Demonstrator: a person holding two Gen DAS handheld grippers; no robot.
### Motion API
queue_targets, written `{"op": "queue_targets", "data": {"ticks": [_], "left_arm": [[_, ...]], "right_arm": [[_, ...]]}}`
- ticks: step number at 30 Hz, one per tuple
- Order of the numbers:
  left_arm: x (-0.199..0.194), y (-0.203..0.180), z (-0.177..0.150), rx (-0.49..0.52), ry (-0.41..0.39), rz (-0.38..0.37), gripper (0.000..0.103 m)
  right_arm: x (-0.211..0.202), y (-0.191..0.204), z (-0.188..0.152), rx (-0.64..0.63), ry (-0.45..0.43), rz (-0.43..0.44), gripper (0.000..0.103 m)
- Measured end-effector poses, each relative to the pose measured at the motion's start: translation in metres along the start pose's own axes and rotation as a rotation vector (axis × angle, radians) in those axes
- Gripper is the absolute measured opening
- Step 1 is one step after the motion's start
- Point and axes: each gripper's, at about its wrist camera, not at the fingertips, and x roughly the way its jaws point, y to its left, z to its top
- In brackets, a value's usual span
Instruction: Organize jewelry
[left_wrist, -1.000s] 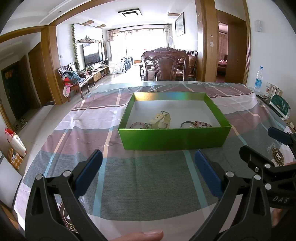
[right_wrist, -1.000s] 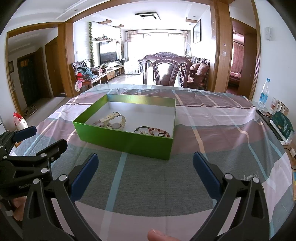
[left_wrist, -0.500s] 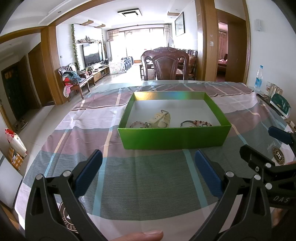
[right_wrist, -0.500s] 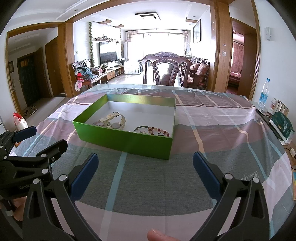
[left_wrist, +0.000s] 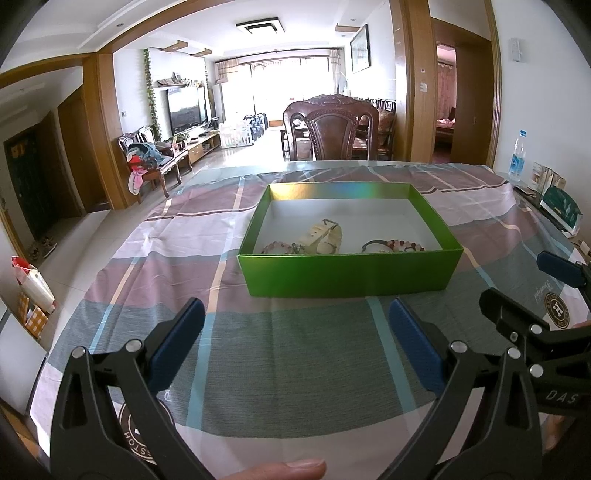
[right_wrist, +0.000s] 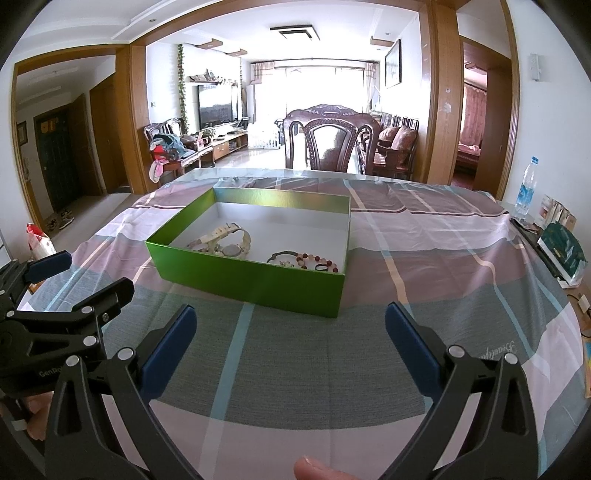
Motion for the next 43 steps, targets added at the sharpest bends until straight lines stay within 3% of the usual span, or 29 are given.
{"op": "queue_targets", "data": {"ticks": [11,36,40,43], "left_arm": [[0.004,0.001,-0.002,-0.014,0.01,0.046,0.099],[0.011,0.003,-0.007,-0.014,0.042,0.035,0.099],[0.017,0.004,-0.013,-0.015,0.073,0.03,0.099],[0.028,0.006,-0.025,-0.024,0.134,0.037,0.099]], "right_arm": [[0.005,-0.002,-0.008,0.114,0.013,-0.145,0.1],[0.008,-0.005,-0.01,0.109,0.026,-0.158,0.1],[0.015,-0.006,-0.013,0.111,0.061,-0.138,0.1],[0.038,-0.013,-0.027,0.131,0.186,-0.09,0.1]]}}
